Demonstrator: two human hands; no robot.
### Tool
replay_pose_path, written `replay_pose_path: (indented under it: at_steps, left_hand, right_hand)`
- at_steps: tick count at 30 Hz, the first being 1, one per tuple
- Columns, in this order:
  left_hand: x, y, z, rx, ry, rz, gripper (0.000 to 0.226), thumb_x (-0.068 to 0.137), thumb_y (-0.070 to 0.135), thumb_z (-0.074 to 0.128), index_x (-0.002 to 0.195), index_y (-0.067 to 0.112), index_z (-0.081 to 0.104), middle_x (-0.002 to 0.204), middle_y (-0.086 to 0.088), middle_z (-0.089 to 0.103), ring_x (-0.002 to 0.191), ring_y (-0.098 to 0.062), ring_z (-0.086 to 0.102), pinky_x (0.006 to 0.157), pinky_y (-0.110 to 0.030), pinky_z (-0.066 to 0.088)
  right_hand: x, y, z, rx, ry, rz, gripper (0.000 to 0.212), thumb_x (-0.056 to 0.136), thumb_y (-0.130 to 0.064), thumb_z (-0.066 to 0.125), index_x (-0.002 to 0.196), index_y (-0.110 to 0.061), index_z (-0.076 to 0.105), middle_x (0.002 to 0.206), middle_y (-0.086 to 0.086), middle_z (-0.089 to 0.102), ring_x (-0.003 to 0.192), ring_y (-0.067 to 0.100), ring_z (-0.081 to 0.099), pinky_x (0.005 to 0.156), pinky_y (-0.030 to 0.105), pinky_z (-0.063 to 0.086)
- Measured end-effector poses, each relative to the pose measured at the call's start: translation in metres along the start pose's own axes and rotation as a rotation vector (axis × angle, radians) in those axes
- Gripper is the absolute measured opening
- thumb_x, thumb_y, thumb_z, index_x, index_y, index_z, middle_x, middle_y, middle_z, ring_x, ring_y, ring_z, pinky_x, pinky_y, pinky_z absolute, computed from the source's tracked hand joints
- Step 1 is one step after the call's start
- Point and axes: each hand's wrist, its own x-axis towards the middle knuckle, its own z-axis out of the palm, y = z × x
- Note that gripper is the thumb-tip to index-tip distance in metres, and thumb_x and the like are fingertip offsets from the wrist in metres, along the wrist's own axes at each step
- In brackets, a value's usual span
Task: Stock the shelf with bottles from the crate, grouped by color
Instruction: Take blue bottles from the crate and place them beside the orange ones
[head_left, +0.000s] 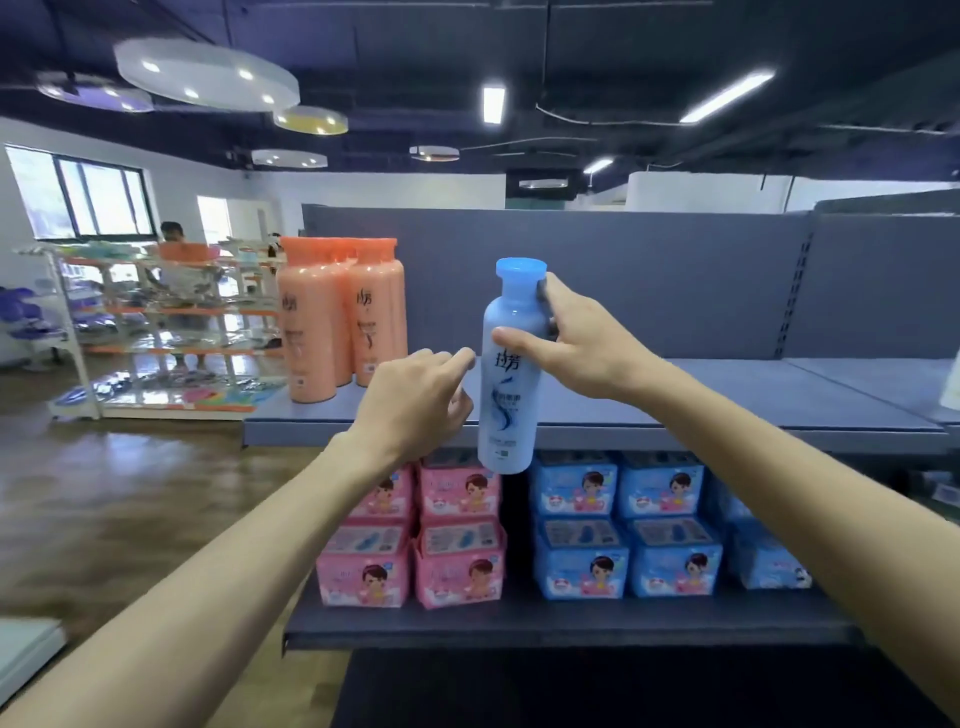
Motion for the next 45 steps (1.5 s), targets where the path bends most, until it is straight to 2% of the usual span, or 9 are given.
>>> replay_pose_path:
  at_steps: [11,16,21,24,28,30,34,40,45]
  left_hand:
    - [0.022,-0.028,-0.012,0.081,-0.102,-0.034,0.011,0.082,0.022,0.052,0.089,0.015,0.048,0.066,0.002,0.056,0.063,-0.025,0.054,0.047,-0.032,0.043]
    - [0.018,-0.042,-0.008,0.089,-0.153,-0.047,0.016,0.083,0.024,0.048,0.096,0.016,0.051,0.073,0.002,0.061,0.07,-0.025,0.058,0.054,-0.034,0.048]
    - [0.015,-0.053,0.004,0.063,-0.178,-0.065,0.017,0.083,0.024,0.047,0.098,0.017,0.051,0.078,0.001,0.064,0.073,-0.025,0.06,0.056,-0.034,0.05]
    - [0.009,-0.055,0.012,0.042,-0.194,-0.059,0.018,0.083,0.024,0.048,0.098,0.016,0.053,0.078,0.001,0.065,0.071,-0.025,0.06,0.055,-0.035,0.05]
    - [0.004,-0.059,0.022,0.019,-0.216,-0.065,0.018,0.083,0.023,0.049,0.097,0.015,0.053,0.076,0.0,0.064,0.071,-0.026,0.06,0.056,-0.036,0.051]
    - [0.002,-0.061,0.026,0.017,-0.229,-0.075,0.016,0.082,0.023,0.049,0.096,0.014,0.053,0.074,0.0,0.063,0.069,-0.027,0.059,0.055,-0.036,0.051]
    - [-0.001,-0.065,0.035,-0.004,-0.239,-0.075,0.014,0.082,0.021,0.049,0.093,0.013,0.051,0.069,0.0,0.059,0.066,-0.027,0.057,0.054,-0.035,0.05]
    - [0.002,-0.077,0.053,-0.052,-0.255,-0.166,0.018,0.082,0.025,0.048,0.097,0.015,0.052,0.071,0.001,0.061,0.069,-0.025,0.059,0.055,-0.035,0.051]
    - [0.011,-0.087,0.068,-0.097,-0.248,-0.216,0.02,0.083,0.026,0.048,0.099,0.015,0.052,0.073,0.001,0.062,0.071,-0.024,0.058,0.057,-0.035,0.05]
  right_hand:
    - [0.059,0.001,-0.001,-0.089,-0.021,0.106,0.044,0.092,-0.047,0.058,0.119,-0.015,0.046,0.108,0.002,0.062,0.096,0.021,0.061,0.081,0.039,0.054]
    - [0.072,0.013,0.011,-0.087,-0.021,0.18,0.036,0.095,-0.045,0.056,0.111,-0.015,0.043,0.103,0.001,0.057,0.09,0.019,0.057,0.066,0.028,0.048]
    - [0.079,0.024,0.018,-0.037,0.02,0.225,0.036,0.097,-0.044,0.053,0.116,-0.015,0.042,0.111,0.003,0.056,0.096,0.02,0.057,0.067,0.026,0.049]
    - [0.074,0.033,0.023,-0.052,-0.011,0.264,0.049,0.094,-0.046,0.056,0.132,-0.02,0.036,0.116,0.003,0.057,0.098,0.019,0.059,0.078,0.036,0.054]
    - [0.055,0.043,0.041,-0.015,-0.028,0.269,0.093,0.085,-0.039,0.072,0.151,-0.036,0.006,0.119,-0.006,0.059,0.102,0.018,0.062,0.086,0.035,0.051]
    - [0.046,0.052,0.054,0.017,0.048,0.279,0.087,0.081,-0.035,0.077,0.147,-0.027,0.021,0.121,-0.007,0.058,0.104,0.016,0.061,0.091,0.036,0.052]
    - [0.03,0.068,0.083,-0.098,0.061,0.367,0.064,0.073,-0.04,0.082,0.12,-0.018,0.044,0.116,-0.001,0.06,0.098,0.018,0.061,0.082,0.039,0.055]
    - [0.043,0.076,0.088,-0.137,-0.007,0.418,0.057,0.077,-0.04,0.078,0.117,-0.015,0.046,0.113,0.002,0.063,0.093,0.019,0.065,0.079,0.041,0.057]
    - [0.058,0.082,0.103,-0.081,0.021,0.41,0.063,0.08,-0.034,0.076,0.122,-0.017,0.033,0.114,0.006,0.064,0.097,0.023,0.064,0.083,0.044,0.056]
